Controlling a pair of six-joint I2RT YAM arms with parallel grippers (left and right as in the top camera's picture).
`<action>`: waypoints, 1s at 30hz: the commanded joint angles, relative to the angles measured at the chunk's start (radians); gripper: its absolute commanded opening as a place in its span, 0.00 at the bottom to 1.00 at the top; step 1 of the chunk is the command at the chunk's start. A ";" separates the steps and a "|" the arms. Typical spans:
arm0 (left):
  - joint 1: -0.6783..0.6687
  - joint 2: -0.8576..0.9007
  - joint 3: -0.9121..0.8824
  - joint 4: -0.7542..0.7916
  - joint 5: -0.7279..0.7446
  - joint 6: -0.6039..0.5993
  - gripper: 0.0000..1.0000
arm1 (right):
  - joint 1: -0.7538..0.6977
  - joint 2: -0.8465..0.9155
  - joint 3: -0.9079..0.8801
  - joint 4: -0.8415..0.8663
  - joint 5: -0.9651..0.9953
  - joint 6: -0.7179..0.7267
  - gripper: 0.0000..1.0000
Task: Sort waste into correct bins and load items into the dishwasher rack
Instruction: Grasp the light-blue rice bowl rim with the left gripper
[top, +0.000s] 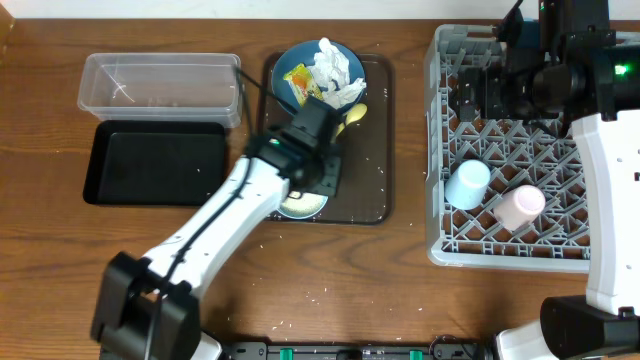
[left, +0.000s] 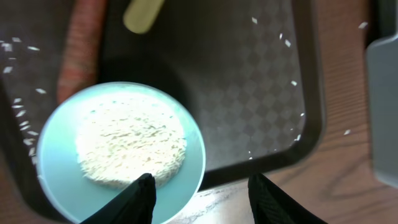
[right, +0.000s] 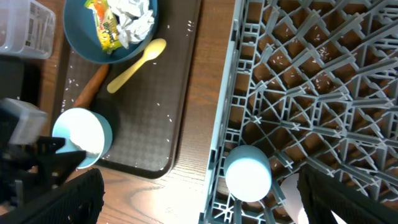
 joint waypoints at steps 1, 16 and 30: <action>-0.031 0.053 -0.002 0.015 -0.079 0.016 0.51 | -0.001 0.000 0.010 -0.002 0.022 0.012 0.98; -0.048 0.192 -0.002 0.050 -0.111 0.016 0.48 | -0.001 0.000 0.010 -0.025 0.021 0.013 0.98; -0.049 0.237 -0.003 0.041 -0.115 0.084 0.34 | 0.000 0.000 0.009 -0.027 0.020 0.017 0.97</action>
